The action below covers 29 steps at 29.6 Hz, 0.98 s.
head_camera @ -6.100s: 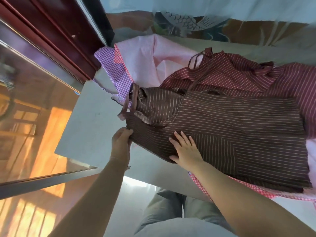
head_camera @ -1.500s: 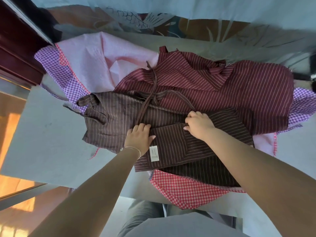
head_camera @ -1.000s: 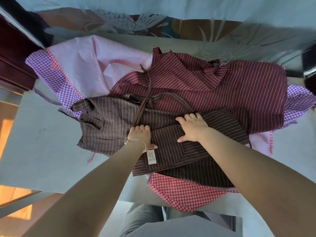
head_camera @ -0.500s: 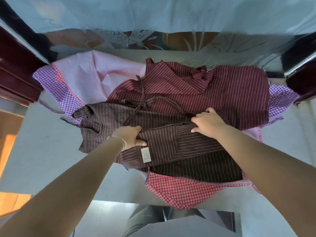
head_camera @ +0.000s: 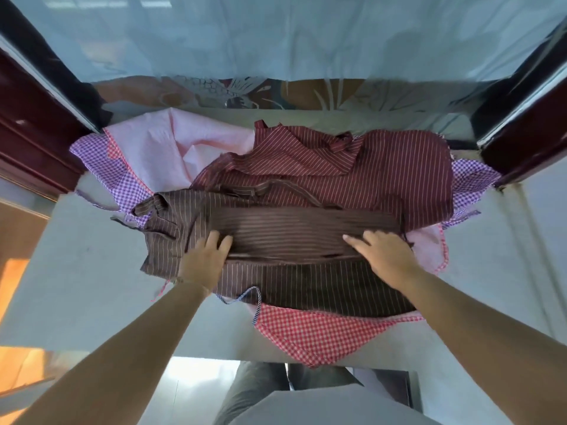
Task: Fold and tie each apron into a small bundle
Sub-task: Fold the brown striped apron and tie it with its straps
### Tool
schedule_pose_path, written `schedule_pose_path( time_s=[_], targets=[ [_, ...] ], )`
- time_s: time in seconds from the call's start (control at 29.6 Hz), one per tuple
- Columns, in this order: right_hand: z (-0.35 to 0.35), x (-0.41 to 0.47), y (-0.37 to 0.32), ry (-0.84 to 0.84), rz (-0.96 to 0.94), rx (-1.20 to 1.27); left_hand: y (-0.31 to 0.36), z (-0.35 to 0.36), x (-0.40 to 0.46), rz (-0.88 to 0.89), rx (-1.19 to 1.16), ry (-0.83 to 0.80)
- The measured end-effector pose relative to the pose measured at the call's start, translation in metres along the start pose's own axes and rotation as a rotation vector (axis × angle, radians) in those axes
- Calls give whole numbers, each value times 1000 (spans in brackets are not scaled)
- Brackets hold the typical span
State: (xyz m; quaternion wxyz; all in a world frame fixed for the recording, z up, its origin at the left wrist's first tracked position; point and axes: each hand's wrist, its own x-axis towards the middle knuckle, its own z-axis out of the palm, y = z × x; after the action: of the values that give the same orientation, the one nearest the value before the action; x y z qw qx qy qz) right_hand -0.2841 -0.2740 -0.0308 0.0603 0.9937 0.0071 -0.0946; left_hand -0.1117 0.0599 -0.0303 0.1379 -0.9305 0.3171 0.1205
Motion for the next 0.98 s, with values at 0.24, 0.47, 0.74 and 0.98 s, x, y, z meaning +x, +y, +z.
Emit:
schedule_pose_path(
  time_s=[0.24, 0.47, 0.74, 0.98],
  targets=[
    [49, -40, -23, -352, 197, 21, -14, 76, -50, -270, -118, -334],
    [56, -44, -22, -324, 225, 155, -33, 76, -65, -517, -207, -682],
    [35, -3, -35, 13, 178, 387, 33, 16, 11, -184, -347, -27],
    [24, 55, 10, -270, 381, 276, 31, 25, 73, -762, -979, -219]
  ],
)
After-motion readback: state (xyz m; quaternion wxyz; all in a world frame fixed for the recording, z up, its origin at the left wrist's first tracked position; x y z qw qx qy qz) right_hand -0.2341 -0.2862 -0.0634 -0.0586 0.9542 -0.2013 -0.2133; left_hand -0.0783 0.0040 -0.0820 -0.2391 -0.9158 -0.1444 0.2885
